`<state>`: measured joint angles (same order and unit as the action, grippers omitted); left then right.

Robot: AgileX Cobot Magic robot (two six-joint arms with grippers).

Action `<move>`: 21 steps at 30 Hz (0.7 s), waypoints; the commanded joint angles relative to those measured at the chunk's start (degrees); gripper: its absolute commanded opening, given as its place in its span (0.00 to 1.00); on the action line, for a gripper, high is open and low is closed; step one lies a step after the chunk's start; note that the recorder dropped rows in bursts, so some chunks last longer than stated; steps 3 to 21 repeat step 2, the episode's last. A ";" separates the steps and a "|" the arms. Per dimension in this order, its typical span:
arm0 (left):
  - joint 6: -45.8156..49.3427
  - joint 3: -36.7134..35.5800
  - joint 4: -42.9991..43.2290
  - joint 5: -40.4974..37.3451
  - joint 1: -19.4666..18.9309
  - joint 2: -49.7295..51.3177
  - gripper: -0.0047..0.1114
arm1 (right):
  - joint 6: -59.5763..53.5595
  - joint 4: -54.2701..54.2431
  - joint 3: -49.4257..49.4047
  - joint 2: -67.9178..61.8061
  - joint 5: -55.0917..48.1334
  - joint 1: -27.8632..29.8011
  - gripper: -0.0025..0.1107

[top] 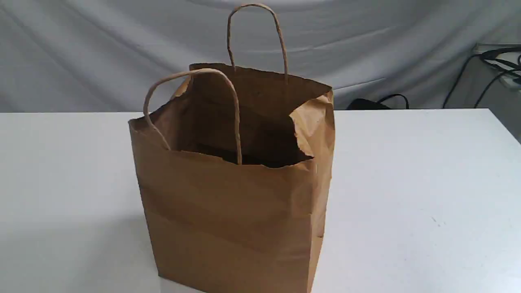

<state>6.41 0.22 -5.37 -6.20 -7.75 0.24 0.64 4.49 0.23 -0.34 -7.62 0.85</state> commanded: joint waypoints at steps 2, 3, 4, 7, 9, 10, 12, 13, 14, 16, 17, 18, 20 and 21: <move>-0.21 -0.22 0.02 -0.08 -0.25 -0.24 0.04 | -0.24 0.26 -0.23 0.34 -0.15 0.32 0.02; -0.21 -0.22 0.02 -0.08 -0.25 -0.24 0.04 | -0.24 0.26 -0.23 0.34 -0.15 0.32 0.02; -0.21 -0.22 0.02 -0.08 -0.25 -0.24 0.04 | -0.24 0.26 -0.23 0.34 -0.15 0.32 0.02; -0.21 -0.22 0.02 -0.08 -0.25 -0.24 0.04 | -0.24 0.26 -0.23 0.34 -0.15 0.32 0.02; -0.21 -0.22 0.02 -0.08 -0.25 -0.24 0.04 | -0.24 0.26 -0.23 0.34 -0.15 0.32 0.02; -0.21 -0.22 0.02 -0.08 -0.25 -0.24 0.04 | -0.24 0.26 -0.23 0.34 -0.15 0.32 0.02; -0.21 -0.22 0.02 -0.08 -0.25 -0.24 0.04 | -0.24 0.26 -0.23 0.34 -0.15 0.32 0.02; -0.21 -0.22 0.02 -0.08 -0.25 -0.24 0.04 | -0.24 0.26 -0.23 0.34 -0.15 0.32 0.02; -0.21 -0.22 0.02 -0.08 -0.25 -0.24 0.04 | -0.24 0.26 -0.23 0.34 -0.15 0.32 0.02; -0.21 -0.22 0.02 -0.08 -0.25 -0.24 0.04 | -0.24 0.26 -0.23 0.34 -0.15 0.32 0.02; -0.21 -0.22 0.02 -0.08 -0.25 -0.24 0.04 | -0.24 0.26 -0.23 0.34 -0.15 0.32 0.02; -0.21 -0.22 0.02 -0.08 -0.25 -0.24 0.04 | -0.24 0.26 -0.23 0.34 -0.15 0.32 0.02; -0.21 -0.22 0.02 -0.08 -0.25 -0.24 0.04 | -0.24 0.26 -0.23 0.34 -0.15 0.32 0.02; -0.21 -0.22 0.02 -0.08 -0.25 -0.24 0.04 | -0.24 0.26 -0.23 0.34 -0.15 0.32 0.02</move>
